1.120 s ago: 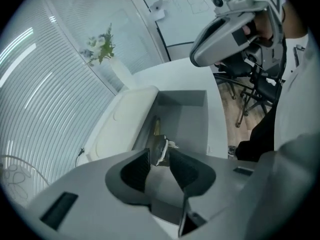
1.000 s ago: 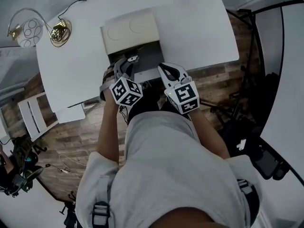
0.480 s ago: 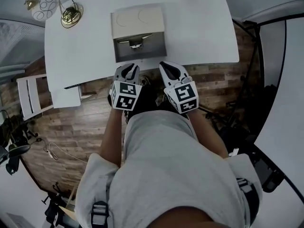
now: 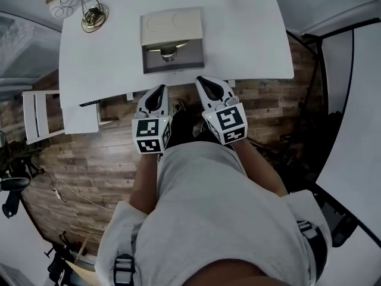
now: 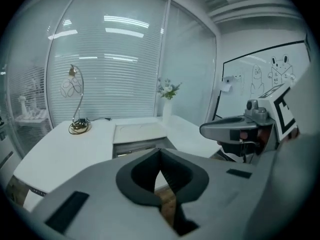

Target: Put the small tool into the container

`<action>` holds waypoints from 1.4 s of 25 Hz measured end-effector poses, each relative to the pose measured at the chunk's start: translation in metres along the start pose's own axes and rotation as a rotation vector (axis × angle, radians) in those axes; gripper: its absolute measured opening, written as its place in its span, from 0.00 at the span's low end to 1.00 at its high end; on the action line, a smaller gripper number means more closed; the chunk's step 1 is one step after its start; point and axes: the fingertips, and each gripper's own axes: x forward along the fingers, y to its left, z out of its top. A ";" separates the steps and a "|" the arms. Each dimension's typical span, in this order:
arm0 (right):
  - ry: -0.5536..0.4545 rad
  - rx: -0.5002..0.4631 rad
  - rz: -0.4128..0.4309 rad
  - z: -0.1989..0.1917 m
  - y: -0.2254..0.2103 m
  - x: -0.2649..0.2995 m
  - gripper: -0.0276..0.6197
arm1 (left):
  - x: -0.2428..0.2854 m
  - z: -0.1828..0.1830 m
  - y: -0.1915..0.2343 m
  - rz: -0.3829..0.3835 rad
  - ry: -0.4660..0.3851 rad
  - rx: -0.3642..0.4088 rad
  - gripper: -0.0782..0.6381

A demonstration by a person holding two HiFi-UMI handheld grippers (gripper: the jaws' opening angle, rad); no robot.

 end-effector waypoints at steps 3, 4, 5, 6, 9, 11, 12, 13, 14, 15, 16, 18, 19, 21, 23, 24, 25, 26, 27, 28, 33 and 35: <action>-0.050 -0.026 -0.016 0.021 -0.001 -0.007 0.08 | -0.010 0.023 0.002 0.037 -0.074 0.013 0.14; -0.069 -0.037 -0.022 0.029 -0.003 -0.009 0.08 | -0.012 0.033 0.001 0.049 -0.101 0.021 0.14; -0.089 -0.048 -0.029 0.038 -0.006 -0.012 0.08 | -0.015 0.044 0.000 0.059 -0.129 0.030 0.14; -0.109 -0.057 -0.036 0.047 -0.008 -0.014 0.08 | -0.018 0.054 0.000 0.069 -0.158 0.040 0.14; -0.163 -0.075 -0.060 0.074 -0.013 -0.024 0.08 | -0.029 0.080 -0.003 0.075 -0.226 0.063 0.14; -0.203 -0.083 -0.068 0.095 -0.012 -0.032 0.08 | -0.036 0.095 -0.008 0.053 -0.252 0.068 0.14; -0.225 -0.088 -0.068 0.105 -0.010 -0.036 0.08 | -0.039 0.102 -0.009 0.046 -0.266 0.072 0.14; -0.245 -0.095 -0.067 0.114 -0.008 -0.040 0.08 | -0.043 0.110 -0.010 0.048 -0.284 0.078 0.14; -0.262 -0.101 -0.066 0.122 -0.007 -0.042 0.08 | -0.046 0.117 -0.011 0.057 -0.302 0.086 0.14; -0.274 -0.108 -0.066 0.128 -0.007 -0.044 0.08 | -0.049 0.124 -0.010 0.067 -0.319 0.093 0.14; -0.282 -0.111 -0.068 0.132 -0.007 -0.044 0.08 | -0.051 0.129 -0.009 0.076 -0.334 0.098 0.14; -0.284 -0.111 -0.072 0.134 -0.009 -0.044 0.08 | -0.052 0.137 -0.007 0.089 -0.354 0.096 0.14; -0.283 -0.112 -0.069 0.133 -0.009 -0.043 0.08 | -0.053 0.139 -0.006 0.092 -0.362 0.087 0.14; -0.287 -0.121 -0.057 0.133 -0.007 -0.044 0.08 | -0.054 0.142 -0.006 0.089 -0.379 0.061 0.14; -0.297 -0.127 -0.053 0.135 -0.008 -0.045 0.08 | -0.055 0.145 -0.008 0.091 -0.390 0.059 0.14; -0.300 -0.125 -0.057 0.135 -0.009 -0.045 0.08 | -0.055 0.145 -0.008 0.095 -0.389 0.069 0.14; -0.302 -0.121 -0.062 0.136 -0.010 -0.046 0.08 | -0.054 0.145 -0.008 0.099 -0.385 0.080 0.14; -0.303 -0.118 -0.068 0.136 -0.012 -0.047 0.08 | -0.053 0.145 -0.009 0.101 -0.380 0.086 0.14; -0.302 -0.116 -0.074 0.136 -0.014 -0.048 0.08 | -0.053 0.144 -0.009 0.100 -0.376 0.087 0.14; -0.301 -0.115 -0.080 0.135 -0.017 -0.049 0.08 | -0.052 0.144 -0.010 0.100 -0.374 0.086 0.14; -0.305 -0.099 -0.090 0.134 -0.026 -0.053 0.08 | -0.052 0.146 -0.013 0.103 -0.387 0.069 0.14; -0.312 -0.102 -0.092 0.135 -0.027 -0.055 0.08 | -0.052 0.146 -0.015 0.110 -0.388 0.074 0.14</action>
